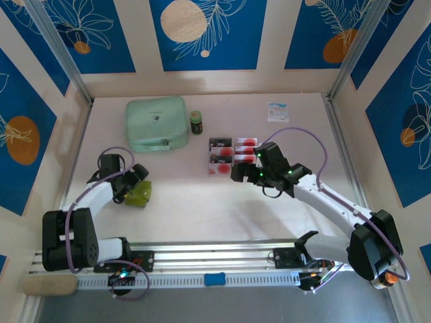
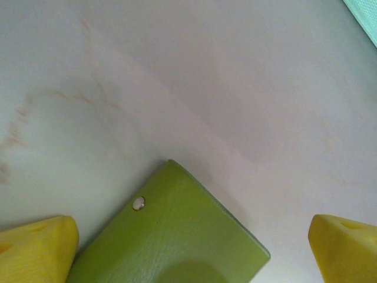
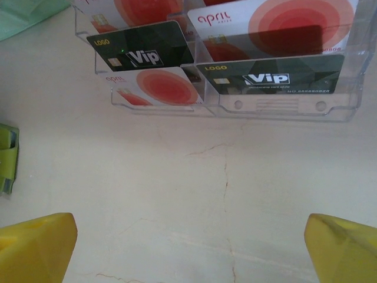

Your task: Put the credit cards into the card holder

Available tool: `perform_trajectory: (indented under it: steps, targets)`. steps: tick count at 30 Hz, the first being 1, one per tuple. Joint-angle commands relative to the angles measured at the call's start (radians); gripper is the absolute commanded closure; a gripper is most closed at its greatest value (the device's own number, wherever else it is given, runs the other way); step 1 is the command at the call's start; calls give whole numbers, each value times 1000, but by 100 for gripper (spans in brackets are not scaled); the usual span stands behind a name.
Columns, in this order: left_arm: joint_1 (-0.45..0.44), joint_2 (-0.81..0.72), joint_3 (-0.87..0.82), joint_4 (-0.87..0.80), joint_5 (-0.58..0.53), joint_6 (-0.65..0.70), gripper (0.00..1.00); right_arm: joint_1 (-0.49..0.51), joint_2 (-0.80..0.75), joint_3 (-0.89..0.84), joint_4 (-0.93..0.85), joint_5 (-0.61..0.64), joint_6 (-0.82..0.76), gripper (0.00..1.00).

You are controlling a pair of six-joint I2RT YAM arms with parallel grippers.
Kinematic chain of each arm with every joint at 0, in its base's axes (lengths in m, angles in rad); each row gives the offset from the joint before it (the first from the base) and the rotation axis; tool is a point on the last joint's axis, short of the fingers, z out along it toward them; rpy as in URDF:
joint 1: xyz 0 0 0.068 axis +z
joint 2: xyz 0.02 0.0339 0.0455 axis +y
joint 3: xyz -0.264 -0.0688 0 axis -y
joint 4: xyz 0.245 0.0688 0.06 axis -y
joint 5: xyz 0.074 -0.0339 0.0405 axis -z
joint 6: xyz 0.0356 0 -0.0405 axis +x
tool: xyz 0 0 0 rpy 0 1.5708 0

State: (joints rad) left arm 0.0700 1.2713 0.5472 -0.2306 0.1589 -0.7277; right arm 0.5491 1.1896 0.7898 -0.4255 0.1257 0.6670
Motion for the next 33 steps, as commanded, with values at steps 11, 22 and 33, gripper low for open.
perform_trajectory:
  steps: [11, 22, 33]
  targets:
    - [-289, -69, -21, 83, -15, -245, 0, 52, 101, 60, 63, -108, 17, 0]
    - [-475, -117, 0, 84, -119, -352, 0, 223, 295, 135, 222, -248, 126, 23]
    - [-377, -170, 96, -79, -176, -158, 0, 449, 479, 143, 427, -176, 395, 55]
